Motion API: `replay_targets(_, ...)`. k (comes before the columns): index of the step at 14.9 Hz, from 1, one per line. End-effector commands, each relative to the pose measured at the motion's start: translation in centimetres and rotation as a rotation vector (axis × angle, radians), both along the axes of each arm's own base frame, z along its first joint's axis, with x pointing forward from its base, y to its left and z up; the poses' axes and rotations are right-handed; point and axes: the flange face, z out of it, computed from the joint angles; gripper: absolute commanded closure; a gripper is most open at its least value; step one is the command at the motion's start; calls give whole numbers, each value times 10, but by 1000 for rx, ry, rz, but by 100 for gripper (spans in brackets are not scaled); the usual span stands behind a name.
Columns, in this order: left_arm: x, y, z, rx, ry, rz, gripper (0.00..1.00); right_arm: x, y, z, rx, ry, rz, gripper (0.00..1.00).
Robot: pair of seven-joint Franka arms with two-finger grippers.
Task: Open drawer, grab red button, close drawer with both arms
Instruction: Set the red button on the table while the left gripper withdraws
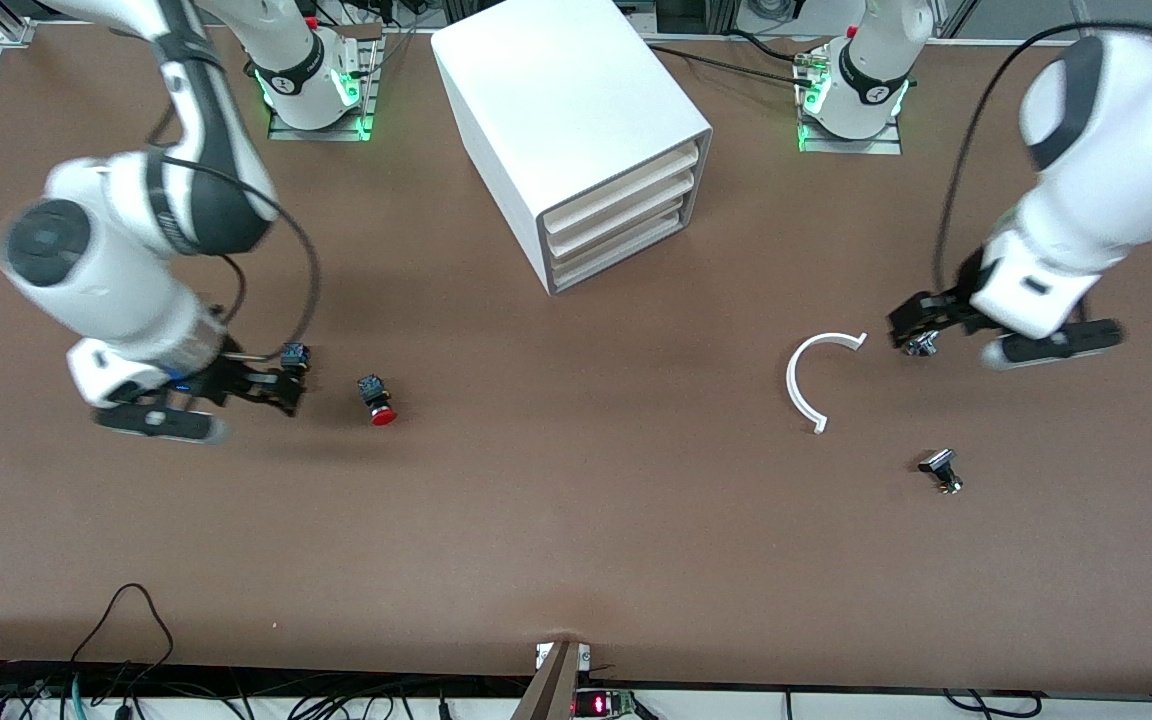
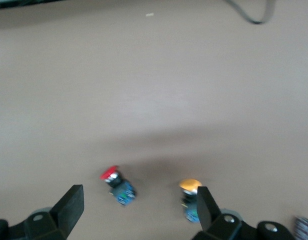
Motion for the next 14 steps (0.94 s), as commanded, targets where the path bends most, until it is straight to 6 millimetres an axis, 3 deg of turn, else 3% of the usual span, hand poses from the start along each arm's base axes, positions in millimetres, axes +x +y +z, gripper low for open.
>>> replay_targets(1, -8, 31, 28, 14, 25, -84, 0, -26, -30, 51, 30, 33, -52, 0)
replay_targets(4, -14, 43, 28, 20, 45, -83, 0, -34, -54, 91, -16, 67, -68, 0)
replay_targets(6, -13, 50, 27, 17, 60, -75, 0, -32, -63, 103, -52, 70, -63, 0)
replay_targets(9, -13, 50, 25, 15, 68, -73, 0, -38, -72, 106, -65, 111, -13, 0)
replay_targets(12, -14, 50, 25, 11, 76, -68, 0, -48, -124, 103, -60, 186, 78, 0)
replay_targets(14, -14, 50, 25, 11, 78, -68, 0, -49, -129, 103, -53, 192, 101, 0)
